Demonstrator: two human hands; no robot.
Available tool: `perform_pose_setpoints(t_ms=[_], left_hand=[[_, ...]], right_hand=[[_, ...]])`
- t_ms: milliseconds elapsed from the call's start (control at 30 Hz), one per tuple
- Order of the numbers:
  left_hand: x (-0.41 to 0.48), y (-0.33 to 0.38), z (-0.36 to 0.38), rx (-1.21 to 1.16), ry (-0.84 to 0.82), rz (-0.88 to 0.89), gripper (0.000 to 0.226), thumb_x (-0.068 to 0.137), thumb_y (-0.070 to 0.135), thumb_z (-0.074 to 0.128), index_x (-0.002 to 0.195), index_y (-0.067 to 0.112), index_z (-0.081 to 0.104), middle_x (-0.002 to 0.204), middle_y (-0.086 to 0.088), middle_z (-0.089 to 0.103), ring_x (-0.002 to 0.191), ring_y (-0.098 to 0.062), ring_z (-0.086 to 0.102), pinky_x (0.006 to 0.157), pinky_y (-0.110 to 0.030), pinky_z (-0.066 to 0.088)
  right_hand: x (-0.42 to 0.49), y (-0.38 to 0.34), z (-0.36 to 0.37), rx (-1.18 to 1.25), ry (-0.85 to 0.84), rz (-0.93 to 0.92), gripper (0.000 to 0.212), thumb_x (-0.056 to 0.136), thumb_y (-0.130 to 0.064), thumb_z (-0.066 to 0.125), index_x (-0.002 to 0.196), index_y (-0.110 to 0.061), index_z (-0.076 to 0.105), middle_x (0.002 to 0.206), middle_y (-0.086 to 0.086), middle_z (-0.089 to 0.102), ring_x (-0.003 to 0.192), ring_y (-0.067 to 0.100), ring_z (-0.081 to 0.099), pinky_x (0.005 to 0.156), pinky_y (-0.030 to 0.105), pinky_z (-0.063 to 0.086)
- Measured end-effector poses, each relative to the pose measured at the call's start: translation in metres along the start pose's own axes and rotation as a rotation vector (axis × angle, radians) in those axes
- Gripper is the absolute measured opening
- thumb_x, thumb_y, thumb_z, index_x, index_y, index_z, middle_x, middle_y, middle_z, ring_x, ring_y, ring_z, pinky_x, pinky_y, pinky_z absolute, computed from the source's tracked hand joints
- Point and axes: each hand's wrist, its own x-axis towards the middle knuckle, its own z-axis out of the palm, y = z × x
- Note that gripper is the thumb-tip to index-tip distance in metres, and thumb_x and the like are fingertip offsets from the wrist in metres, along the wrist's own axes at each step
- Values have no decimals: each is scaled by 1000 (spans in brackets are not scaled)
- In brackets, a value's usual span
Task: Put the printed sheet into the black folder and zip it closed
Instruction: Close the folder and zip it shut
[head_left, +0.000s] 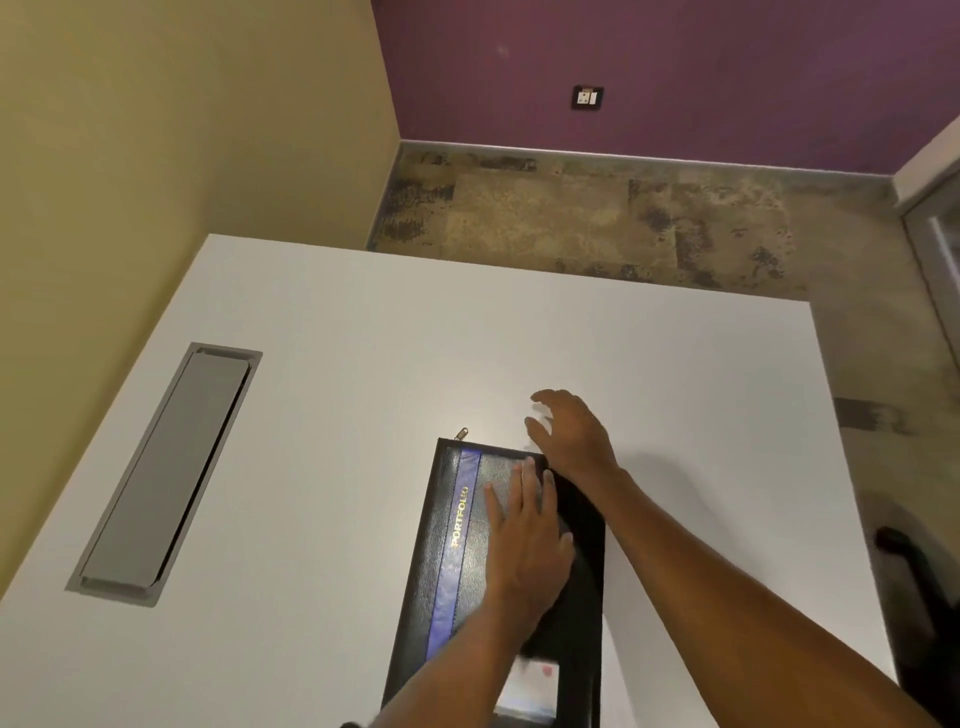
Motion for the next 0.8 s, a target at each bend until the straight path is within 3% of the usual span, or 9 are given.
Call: perform_pose_setpoints(t_ms=[133,267,433,667,800], left_hand=[[-26,-24,-2,13,5,-55,83,88,45,62,158,10,36,166,-18,32,155,-36,26,121,-66,23],[-53,-43,-7,14,-9,-105,82,97,48,49,164,15,15,173,-13,8,160,-31,4,125,-61,7],[-90,-65,-6,-43,8,-228,84,100,52,44,165,17,7,173,-13,2,160,-32,1,125,-59,12],[-129,-100,10,-199,-58,-426,85,99,47,53,163,10,12,169,-22,12,155,-41,14,118,-59,30],[-130,-114,24,-411,3,-484,72,90,30,66,148,1,35,147,-23,45,133,-42,43,100,-55,48]], right_hand=[[-71,17,-7,69,76,149,56,94,-39,64,145,-21,51,148,-1,53,134,19,50,112,43,45],[-140,24,3,47,117,184,66,88,-31,74,145,-10,50,147,9,54,135,29,49,112,42,42],[-202,27,27,4,97,253,78,83,-36,75,149,-9,44,148,13,52,131,34,51,108,47,46],[-255,15,54,94,72,448,90,75,-35,82,150,-11,39,135,14,53,124,35,53,98,45,49],[-263,14,63,112,64,580,81,72,-30,84,138,-6,43,121,18,54,115,39,55,94,45,50]])
